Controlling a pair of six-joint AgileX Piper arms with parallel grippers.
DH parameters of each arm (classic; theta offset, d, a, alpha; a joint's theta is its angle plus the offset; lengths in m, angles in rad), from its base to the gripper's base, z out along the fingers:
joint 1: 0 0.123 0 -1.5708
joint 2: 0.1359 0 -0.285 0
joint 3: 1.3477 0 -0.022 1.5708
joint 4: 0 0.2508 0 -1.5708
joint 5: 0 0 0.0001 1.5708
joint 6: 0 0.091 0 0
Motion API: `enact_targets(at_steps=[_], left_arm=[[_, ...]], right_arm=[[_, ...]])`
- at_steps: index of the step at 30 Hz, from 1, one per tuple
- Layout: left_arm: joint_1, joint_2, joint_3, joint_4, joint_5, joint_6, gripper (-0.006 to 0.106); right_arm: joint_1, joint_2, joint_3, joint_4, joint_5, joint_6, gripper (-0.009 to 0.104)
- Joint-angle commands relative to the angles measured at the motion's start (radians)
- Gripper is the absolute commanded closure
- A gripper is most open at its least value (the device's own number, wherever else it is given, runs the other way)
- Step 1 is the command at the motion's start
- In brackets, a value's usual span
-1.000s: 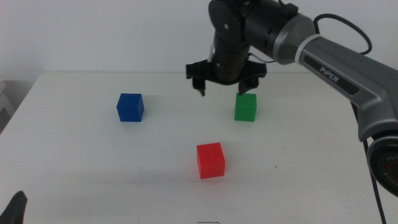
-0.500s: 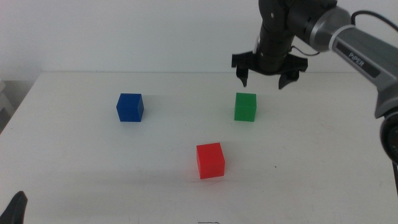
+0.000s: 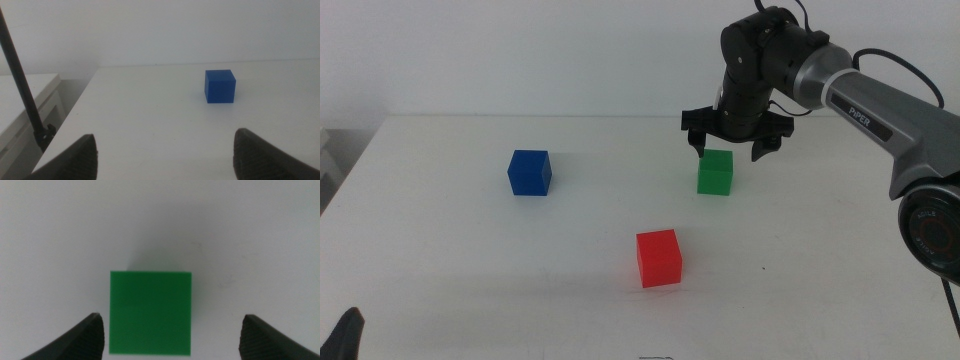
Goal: Stack red cubes first, then green, then blue cubes in a specific spot.
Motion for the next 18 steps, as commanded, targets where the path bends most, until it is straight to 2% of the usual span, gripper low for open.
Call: enact_targets(at_steps=[1,7,18], left_arm=[[-0.004,-0.020,-0.003,-0.003,-0.076,-0.010,0.008],[-0.004,-0.020,-0.003,-0.003,-0.076,-0.010,0.008],[-0.004,-0.020,-0.003,-0.003,-0.076,-0.010,0.008]], right_arm=[[0.003,-0.062,-0.034,-0.035,-0.049,-0.011,0.019],[0.013,-0.058,-0.034,-0.044,-0.110,-0.046,0.019],[0.011,-0.003,-0.034,-0.044,-0.115,-0.047,0.021]])
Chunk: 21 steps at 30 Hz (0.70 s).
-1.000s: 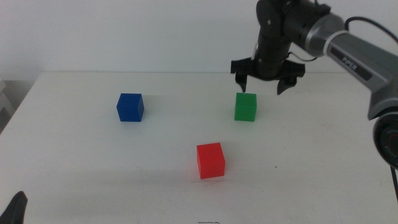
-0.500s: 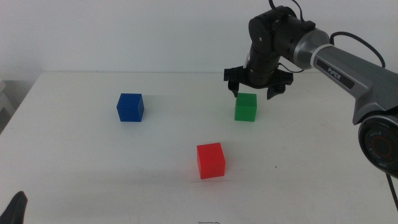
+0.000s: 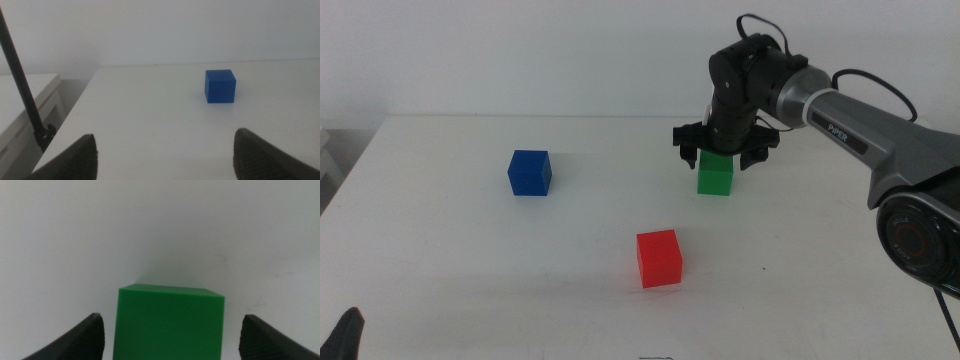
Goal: Stack red cubes first, then green, then blue cubes in a specific spot.
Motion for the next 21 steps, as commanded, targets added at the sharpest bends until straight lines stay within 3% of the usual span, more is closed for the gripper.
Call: enact_targets(at_steps=[1,4,6,11,17,21], left_arm=[[-0.004,-0.020,-0.003,-0.003,-0.076,-0.010,0.008],[-0.004,-0.020,-0.003,-0.003,-0.076,-0.010,0.008],[-0.004,-0.020,-0.003,-0.003,-0.076,-0.010,0.008],[-0.004,-0.020,-0.003,-0.003,-0.076,-0.010,0.008],[-0.004,-0.020,-0.003,-0.003,-0.076,-0.010,0.008],[-0.004,-0.020,-0.003,-0.003,-0.076,-0.010,0.008]], right_arm=[[0.001,-0.063,-0.034,-0.032,-0.028,-0.009,0.022],[0.001,-0.053,-0.034,-0.032,-0.031,-0.009,0.030],[0.001,-0.048,-0.034,-0.033,-0.031,-0.009,0.042],[-0.008,-0.049,-0.034,-0.028,-0.043,-0.014,0.094],[0.011,-0.120,0.004,-0.017,-0.032,-0.059,0.096],[0.051,-0.294,0.254,-0.041,-0.151,-0.049,0.096]])
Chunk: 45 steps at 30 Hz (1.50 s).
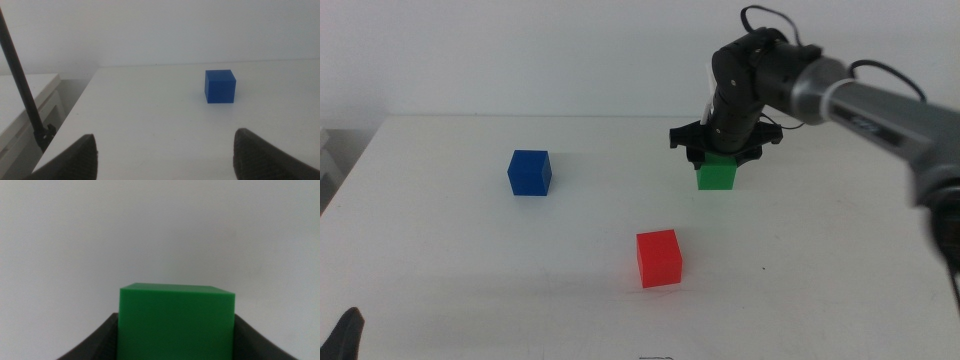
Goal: Stack red cubes first, then green, then blue cubes in a specific spot.
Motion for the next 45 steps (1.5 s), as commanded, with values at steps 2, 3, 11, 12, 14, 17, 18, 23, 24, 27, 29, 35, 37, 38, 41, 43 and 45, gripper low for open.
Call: enact_targets(at_steps=[2,3,11,12,14,17,18,23,24,27,29,35,37,38,41,43,45], left_arm=[[-0.004,-0.020,-0.003,-0.003,-0.076,-0.010,0.008],[-0.004,-0.020,-0.003,-0.003,-0.076,-0.010,0.008],[-0.004,-0.020,-0.003,-0.003,-0.076,-0.010,0.008],[-0.004,-0.020,-0.003,-0.003,-0.076,-0.010,0.008],[-0.004,-0.020,-0.003,-0.003,-0.076,-0.010,0.008],[-0.004,-0.020,-0.003,-0.003,-0.076,-0.010,0.008],[-0.004,-0.020,-0.003,-0.003,-0.076,-0.010,0.008],[-0.004,-0.020,-0.003,-0.003,-0.076,-0.010,0.008],[-0.004,-0.020,-0.003,-0.003,-0.076,-0.010,0.008],[-0.004,-0.020,-0.003,-0.003,-0.076,-0.010,0.008],[-0.004,-0.020,-0.003,-0.003,-0.076,-0.010,0.008],[-0.004,-0.020,-0.003,-0.003,-0.076,-0.010,0.008],[-0.004,-0.020,-0.003,-0.003,-0.076,-0.010,0.008],[-0.004,-0.020,-0.003,-0.003,-0.076,-0.010,0.008],[-0.004,-0.020,-0.003,-0.003,-0.076,-0.010,0.008],[-0.004,-0.020,-0.003,-0.003,-0.076,-0.010,0.008],[-0.004,-0.020,-0.003,-0.003,-0.076,-0.010,0.008]], right_arm=[[0.035,-0.258,0.208,-0.031,-0.155,0.029,0.096],[0.046,-0.307,0.269,-0.030,-0.188,0.042,0.096],[0.207,-0.467,0.358,-0.088,-0.097,0.160,0.096],[0.223,-0.467,0.349,-0.088,-0.086,0.173,0.096],[0.259,-0.460,0.339,-0.088,-0.073,0.182,0.096],[0.296,-0.451,0.337,-0.087,-0.058,0.211,0.096],[0.303,-0.449,0.337,-0.087,-0.049,0.216,0.096],[0.318,-0.417,0.339,-0.091,-0.009,0.218,0.096],[0.318,-0.411,0.339,-0.091,-0.009,0.218,0.096],[0.318,-0.390,0.339,-0.091,-0.009,0.218,0.096],[0.318,-0.378,0.339,-0.093,-0.016,0.207,0.096],[0.318,-0.363,0.339,-0.099,-0.033,0.204,0.096],[0.318,-0.359,0.339,-0.099,-0.033,0.204,0.096],[0.318,-0.355,0.339,-0.101,-0.033,0.203,0.096],[0.318,-0.346,0.339,-0.102,-0.038,0.203,0.096],[0.318,-0.339,0.339,-0.106,-0.042,0.202,0.096],[0.318,-0.337,0.340,-0.105,-0.049,0.199,0.096]])
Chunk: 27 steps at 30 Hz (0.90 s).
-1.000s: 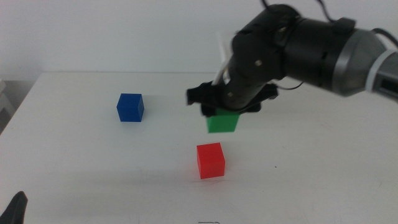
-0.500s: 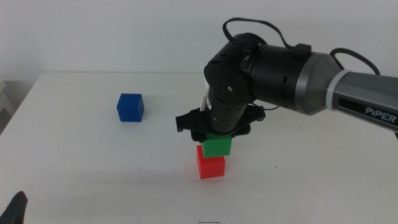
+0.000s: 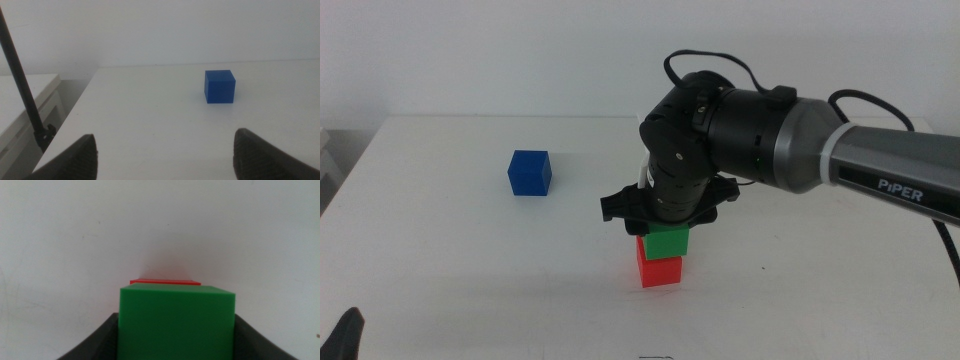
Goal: Stack red cubes first, then green, then blue cubes in a specific spot.
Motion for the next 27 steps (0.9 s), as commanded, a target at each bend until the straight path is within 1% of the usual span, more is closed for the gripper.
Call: enact_targets(at_steps=[1,19,20,21,22,25,27], left_arm=[[-0.004,-0.020,-0.003,-0.003,-0.076,-0.010,0.008],[-0.004,-0.020,-0.003,-0.003,-0.076,-0.010,0.008],[-0.004,-0.020,-0.003,-0.003,-0.076,-0.010,0.008],[-0.004,-0.020,-0.003,-0.003,-0.076,-0.010,0.008],[-0.004,-0.020,-0.003,-0.003,-0.076,-0.010,0.008],[-0.004,-0.020,-0.003,-0.003,-0.076,-0.010,0.008],[-0.004,-0.020,-0.003,-0.003,-0.076,-0.010,0.008]], right_arm=[[0.002,-0.052,-0.031,-0.034,-0.033,-0.015,0.096],[0.002,-0.018,-0.031,-0.034,-0.052,-0.017,0.096],[0.002,-0.018,-0.031,-0.008,-0.052,-0.012,0.072],[0.002,-0.018,-0.031,-0.004,-0.052,-0.012,0.068],[0.002,-0.018,-0.031,0.000,-0.052,-0.007,0.040],[0.002,-0.018,-0.031,-0.007,-0.053,0.002,0.023],[0.002,-0.018,-0.031,-0.012,-0.053,0.002,0.015]])
